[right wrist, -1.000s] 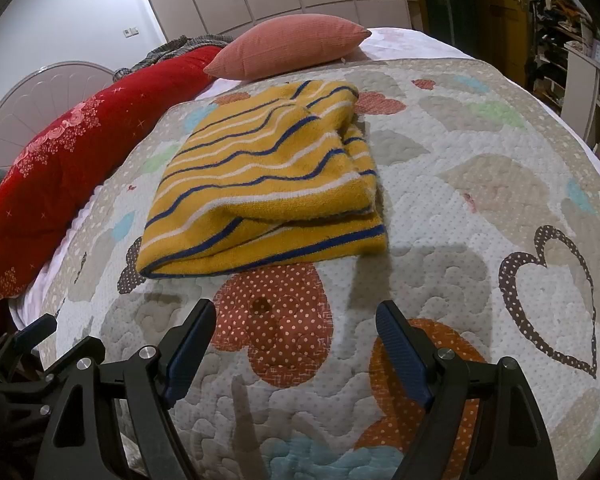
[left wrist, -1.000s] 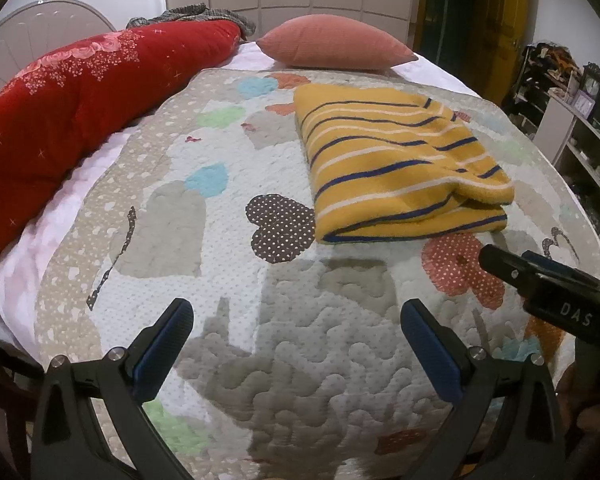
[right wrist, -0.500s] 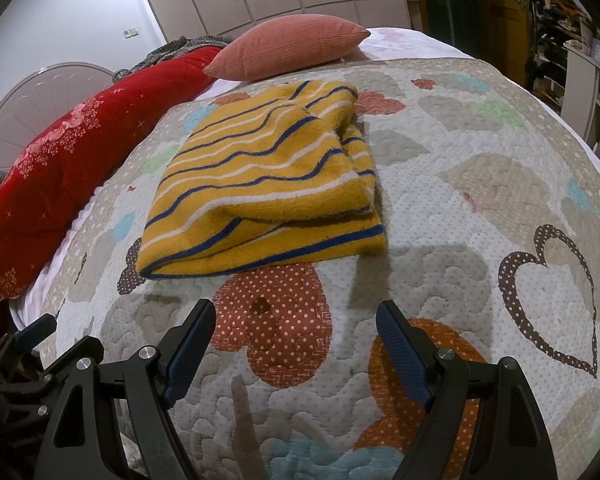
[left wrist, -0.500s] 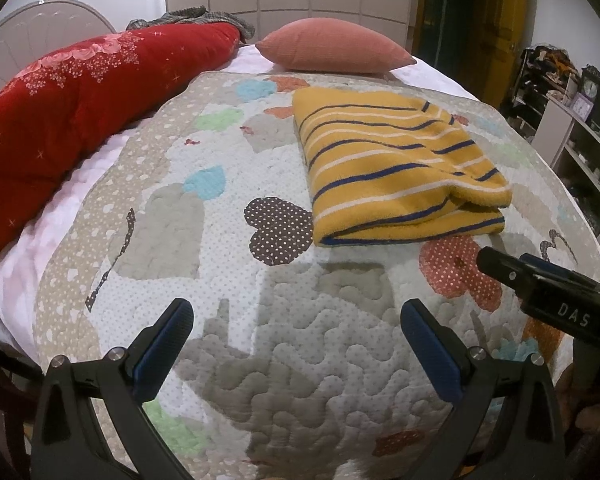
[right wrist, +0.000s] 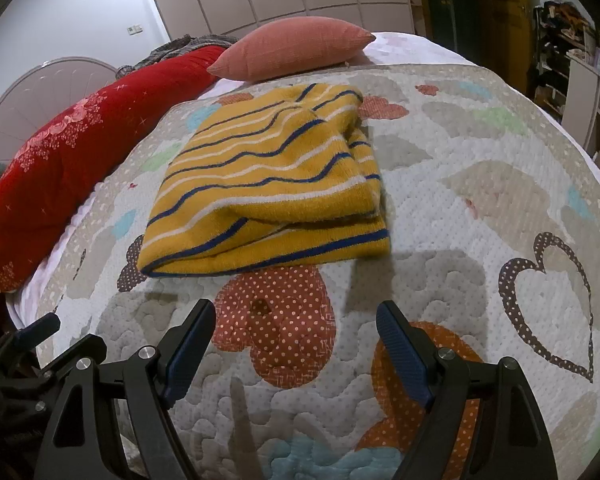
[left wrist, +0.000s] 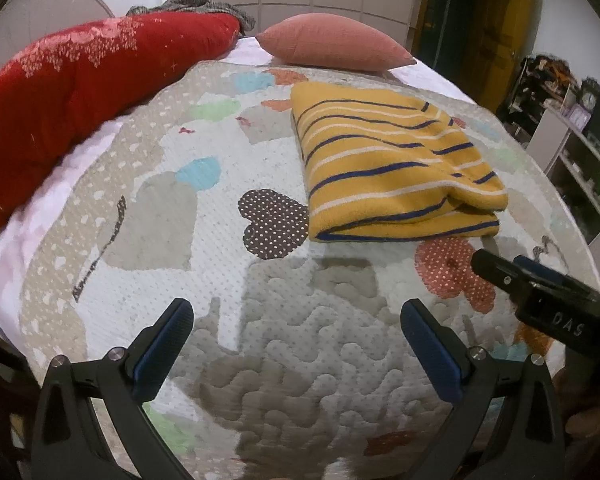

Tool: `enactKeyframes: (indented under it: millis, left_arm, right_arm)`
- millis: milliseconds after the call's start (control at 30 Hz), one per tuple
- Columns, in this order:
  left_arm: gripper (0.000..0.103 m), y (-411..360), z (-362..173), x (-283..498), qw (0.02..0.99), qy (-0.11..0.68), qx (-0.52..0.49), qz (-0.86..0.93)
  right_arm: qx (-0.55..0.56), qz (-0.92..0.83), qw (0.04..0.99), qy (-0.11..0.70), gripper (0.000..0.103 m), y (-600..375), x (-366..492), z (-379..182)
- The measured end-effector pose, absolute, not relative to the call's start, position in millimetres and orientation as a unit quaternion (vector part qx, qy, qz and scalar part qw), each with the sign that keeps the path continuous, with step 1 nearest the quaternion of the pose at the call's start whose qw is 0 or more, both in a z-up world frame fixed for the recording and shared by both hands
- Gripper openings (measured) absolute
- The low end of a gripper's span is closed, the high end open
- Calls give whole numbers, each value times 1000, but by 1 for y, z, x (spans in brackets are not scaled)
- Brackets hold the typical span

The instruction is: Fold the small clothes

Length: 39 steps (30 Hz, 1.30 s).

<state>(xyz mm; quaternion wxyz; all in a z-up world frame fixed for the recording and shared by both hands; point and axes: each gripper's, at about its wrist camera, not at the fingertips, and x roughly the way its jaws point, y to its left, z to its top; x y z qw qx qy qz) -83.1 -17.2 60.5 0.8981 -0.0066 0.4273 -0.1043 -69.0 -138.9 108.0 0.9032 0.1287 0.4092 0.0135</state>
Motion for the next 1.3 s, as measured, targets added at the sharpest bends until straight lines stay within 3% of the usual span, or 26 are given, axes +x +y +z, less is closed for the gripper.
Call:
enactKeyframes:
  millis: [1300]
  left_arm:
    - [103, -12, 42, -71, 883, 456, -5, -110]
  right_arm:
    - [87, 16, 907, 412, 88, -126, -58, 105]
